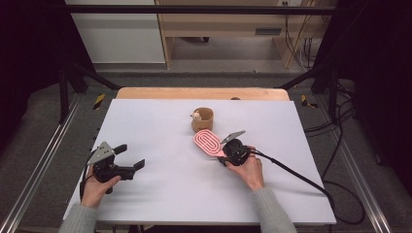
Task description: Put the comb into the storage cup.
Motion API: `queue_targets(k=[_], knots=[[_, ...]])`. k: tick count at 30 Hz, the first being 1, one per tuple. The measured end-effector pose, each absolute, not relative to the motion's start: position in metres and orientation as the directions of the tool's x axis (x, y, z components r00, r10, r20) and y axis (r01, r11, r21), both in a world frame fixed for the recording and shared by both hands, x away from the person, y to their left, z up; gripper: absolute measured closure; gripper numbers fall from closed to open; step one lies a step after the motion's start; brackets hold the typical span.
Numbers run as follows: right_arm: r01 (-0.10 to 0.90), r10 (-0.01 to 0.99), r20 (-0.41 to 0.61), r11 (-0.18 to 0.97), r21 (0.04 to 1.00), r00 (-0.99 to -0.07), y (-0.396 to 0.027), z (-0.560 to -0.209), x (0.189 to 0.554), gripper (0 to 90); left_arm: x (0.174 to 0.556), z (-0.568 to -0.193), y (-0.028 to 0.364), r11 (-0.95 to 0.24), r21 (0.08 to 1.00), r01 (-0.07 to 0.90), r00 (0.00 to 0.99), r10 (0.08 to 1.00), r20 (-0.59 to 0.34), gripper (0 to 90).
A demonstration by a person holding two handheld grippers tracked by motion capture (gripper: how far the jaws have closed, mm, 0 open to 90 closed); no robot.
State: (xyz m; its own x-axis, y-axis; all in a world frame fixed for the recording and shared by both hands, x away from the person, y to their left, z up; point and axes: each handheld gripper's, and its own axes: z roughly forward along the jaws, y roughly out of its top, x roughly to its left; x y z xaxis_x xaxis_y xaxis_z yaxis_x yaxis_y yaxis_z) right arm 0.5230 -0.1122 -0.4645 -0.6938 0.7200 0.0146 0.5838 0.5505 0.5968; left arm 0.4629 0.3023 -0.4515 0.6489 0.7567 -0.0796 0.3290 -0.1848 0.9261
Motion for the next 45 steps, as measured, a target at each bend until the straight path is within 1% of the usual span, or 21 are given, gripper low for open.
queue_targets(k=[18, 45], knots=[[0.57, 0.712, 0.017, 0.548, 0.612, -0.702, -0.117, -0.453, 0.517, 69.4, 0.463, -0.451, 0.303, -0.178, 0.927, 0.33, 0.646, 0.758, -0.085, 1.4], [0.523, 0.697, 0.022, 0.517, 0.678, -0.717, -0.127, -0.429, 0.5, 69.4, 0.46, -0.447, 0.297, -0.174, 0.93, 0.325, 0.655, 0.751, -0.088, 1.4]])
